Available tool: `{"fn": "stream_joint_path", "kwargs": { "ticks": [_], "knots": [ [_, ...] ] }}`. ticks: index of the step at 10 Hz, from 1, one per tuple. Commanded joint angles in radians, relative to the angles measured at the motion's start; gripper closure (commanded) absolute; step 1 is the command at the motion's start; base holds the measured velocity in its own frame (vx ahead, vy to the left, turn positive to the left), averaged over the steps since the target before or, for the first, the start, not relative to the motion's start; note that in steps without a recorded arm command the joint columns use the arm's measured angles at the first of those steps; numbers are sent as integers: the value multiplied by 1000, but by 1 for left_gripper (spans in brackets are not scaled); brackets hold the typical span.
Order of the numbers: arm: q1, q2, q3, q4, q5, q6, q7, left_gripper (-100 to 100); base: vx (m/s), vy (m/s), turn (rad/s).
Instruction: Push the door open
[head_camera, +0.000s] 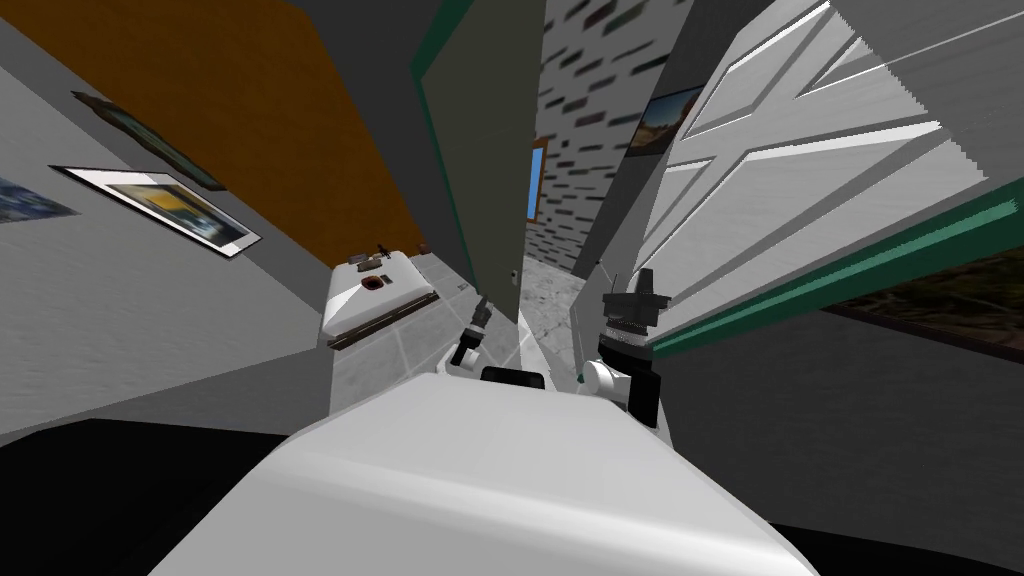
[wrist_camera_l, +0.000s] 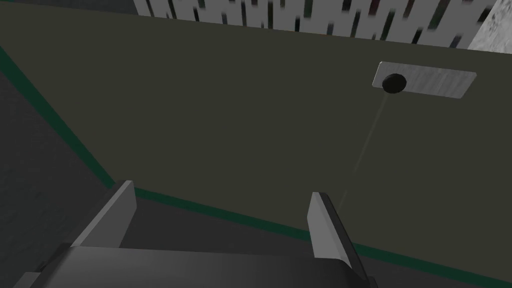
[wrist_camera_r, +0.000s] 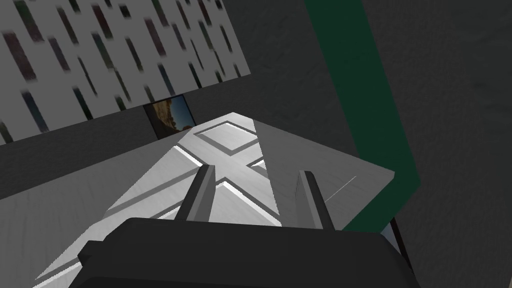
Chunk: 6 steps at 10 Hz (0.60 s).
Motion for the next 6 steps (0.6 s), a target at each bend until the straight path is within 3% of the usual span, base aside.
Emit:
{"fn": "stream_joint_path", "kwargs": {
  "ticks": [1, 6],
  "knots": [
    [-17, 3, -9, 37, -4, -9, 7, -100, 92, 53, -21],
    [-72, 1, -38, 166, -19, -42, 20, -100, 97, 56, -23]
  ]
}}
